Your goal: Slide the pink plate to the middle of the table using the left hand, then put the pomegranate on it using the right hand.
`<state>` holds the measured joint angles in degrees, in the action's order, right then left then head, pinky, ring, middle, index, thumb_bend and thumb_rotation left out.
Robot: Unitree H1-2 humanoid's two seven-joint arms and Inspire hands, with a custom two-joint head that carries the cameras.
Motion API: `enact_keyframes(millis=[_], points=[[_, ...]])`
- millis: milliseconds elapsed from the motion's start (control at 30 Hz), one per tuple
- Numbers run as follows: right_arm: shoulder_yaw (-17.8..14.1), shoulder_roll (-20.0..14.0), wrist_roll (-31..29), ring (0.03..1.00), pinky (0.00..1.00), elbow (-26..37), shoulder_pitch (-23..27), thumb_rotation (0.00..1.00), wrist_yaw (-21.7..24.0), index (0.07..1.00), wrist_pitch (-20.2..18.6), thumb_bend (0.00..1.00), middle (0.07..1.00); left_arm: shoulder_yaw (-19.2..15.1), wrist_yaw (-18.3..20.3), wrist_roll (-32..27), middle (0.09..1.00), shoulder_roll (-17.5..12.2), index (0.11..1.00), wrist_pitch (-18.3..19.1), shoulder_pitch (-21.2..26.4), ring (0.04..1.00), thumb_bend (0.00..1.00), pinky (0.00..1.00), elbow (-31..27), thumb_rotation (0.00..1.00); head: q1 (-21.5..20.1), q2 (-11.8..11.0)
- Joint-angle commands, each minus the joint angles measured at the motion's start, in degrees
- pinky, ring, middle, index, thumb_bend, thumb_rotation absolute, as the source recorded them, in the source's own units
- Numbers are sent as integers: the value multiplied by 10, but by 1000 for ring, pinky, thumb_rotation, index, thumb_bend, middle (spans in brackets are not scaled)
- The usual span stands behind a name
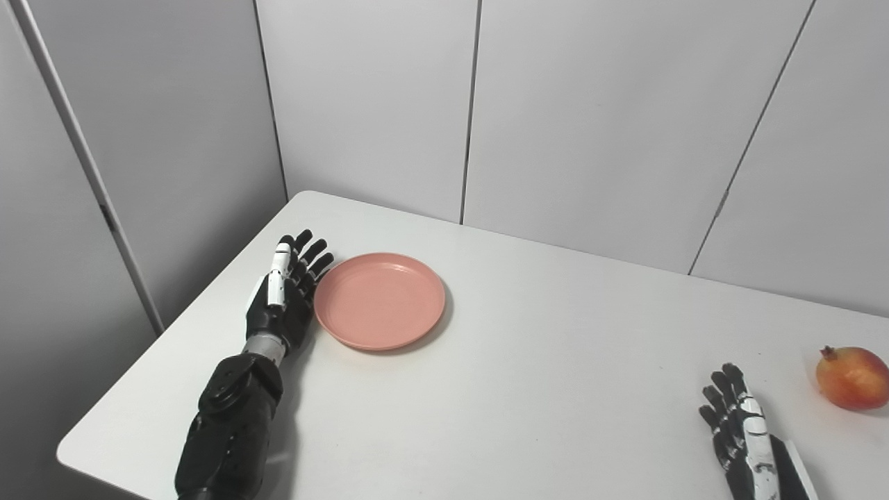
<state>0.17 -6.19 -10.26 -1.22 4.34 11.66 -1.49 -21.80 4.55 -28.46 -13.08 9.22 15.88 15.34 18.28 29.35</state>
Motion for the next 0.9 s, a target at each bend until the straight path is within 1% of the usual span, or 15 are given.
enact_keyframes(millis=[0, 200, 433, 467, 633, 733, 867], points=[[2, 5, -1, 1000, 1000, -5, -2, 1000, 1, 1000, 11, 343, 1000, 10, 5, 3, 934, 3, 929, 5, 11, 932, 392, 946, -6, 1000, -1, 1], [3, 8, -2, 1000, 1000, -3, -2, 1000, 1, 1000, 7, 360, 1000, 28, 16, 4, 950, 6, 941, -1, 12, 951, 390, 964, -2, 1000, -8, 4], [6, 9, 0, 1000, 1000, -6, -2, 1000, 3, 1000, 11, 360, 1000, 44, 0, 24, 928, 15, 921, 9, 14, 928, 378, 933, -21, 1000, -16, 6], [6, 10, 1, 1000, 1000, -6, -2, 1000, 2, 1000, 12, 360, 1000, 45, -1, 25, 927, 15, 920, 10, 15, 927, 376, 931, -22, 1000, -23, 9], [8, 9, 3, 1000, 1000, -7, -2, 1000, 3, 1000, 13, 379, 1000, 57, 4, 29, 941, 18, 938, 18, 17, 940, 391, 954, -27, 1000, -26, 10], [10, 9, 2, 1000, 1000, -6, -2, 1000, 5, 1000, 12, 379, 1000, 60, 2, 29, 933, 22, 927, 23, 18, 933, 392, 949, -29, 1000, -29, 11], [11, 10, 1, 1000, 1000, 0, -3, 1000, 4, 1000, 4, 377, 1000, 67, -2, 35, 932, 27, 928, 30, 17, 931, 393, 945, -33, 1000, -33, 12]])
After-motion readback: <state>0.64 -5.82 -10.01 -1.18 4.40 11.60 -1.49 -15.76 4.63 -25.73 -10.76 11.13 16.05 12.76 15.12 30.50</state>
